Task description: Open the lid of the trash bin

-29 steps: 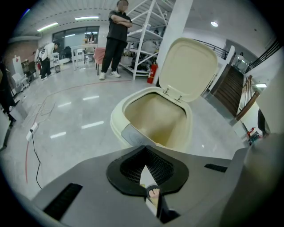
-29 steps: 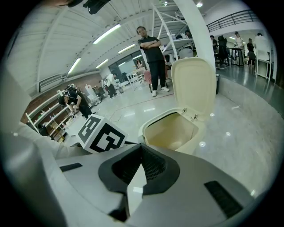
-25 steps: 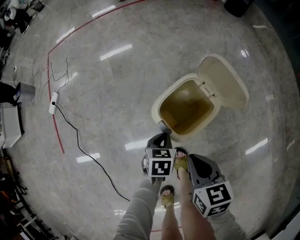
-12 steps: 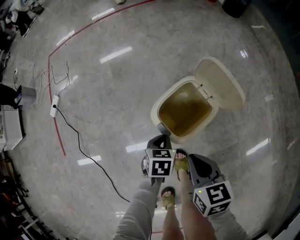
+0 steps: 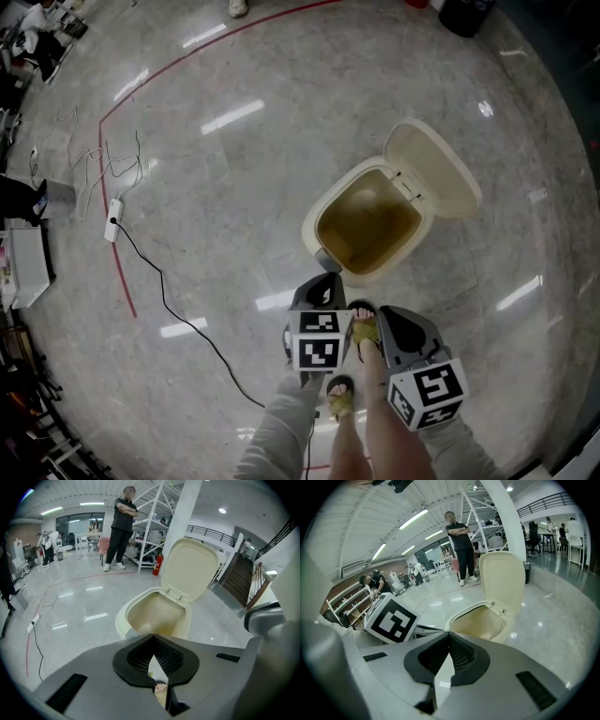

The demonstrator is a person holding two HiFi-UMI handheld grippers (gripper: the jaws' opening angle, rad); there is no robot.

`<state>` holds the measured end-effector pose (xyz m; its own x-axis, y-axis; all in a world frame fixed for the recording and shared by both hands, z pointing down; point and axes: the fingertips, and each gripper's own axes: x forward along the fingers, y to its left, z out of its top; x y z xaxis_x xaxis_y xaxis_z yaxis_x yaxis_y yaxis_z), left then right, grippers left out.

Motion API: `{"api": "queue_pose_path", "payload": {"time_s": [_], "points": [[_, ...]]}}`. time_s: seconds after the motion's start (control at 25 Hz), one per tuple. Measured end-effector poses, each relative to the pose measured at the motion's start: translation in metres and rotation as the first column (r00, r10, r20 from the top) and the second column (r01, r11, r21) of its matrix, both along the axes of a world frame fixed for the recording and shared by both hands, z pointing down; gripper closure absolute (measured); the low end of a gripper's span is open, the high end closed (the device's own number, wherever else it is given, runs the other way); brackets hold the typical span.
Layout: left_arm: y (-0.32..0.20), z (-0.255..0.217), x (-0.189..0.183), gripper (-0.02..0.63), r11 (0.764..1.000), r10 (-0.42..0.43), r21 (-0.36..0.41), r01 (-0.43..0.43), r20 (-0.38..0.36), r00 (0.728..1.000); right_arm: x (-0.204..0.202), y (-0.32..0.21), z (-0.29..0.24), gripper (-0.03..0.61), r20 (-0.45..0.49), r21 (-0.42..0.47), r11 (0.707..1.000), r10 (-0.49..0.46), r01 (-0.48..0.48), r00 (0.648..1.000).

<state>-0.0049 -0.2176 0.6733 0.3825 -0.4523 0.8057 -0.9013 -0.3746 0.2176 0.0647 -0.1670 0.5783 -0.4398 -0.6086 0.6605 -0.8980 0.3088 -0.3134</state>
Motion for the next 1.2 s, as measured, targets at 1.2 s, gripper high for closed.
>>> {"api": "queue_pose_path", "payload": {"time_s": [1.2], "points": [[0.038, -0.126, -0.006, 0.609, 0.984, -0.112, 0.121, 0.133, -0.169, 0.979, 0.002, 0.014, -0.033, 0.583, 0.013, 0.038, 0.999, 0.016, -0.016, 1.0]]}}
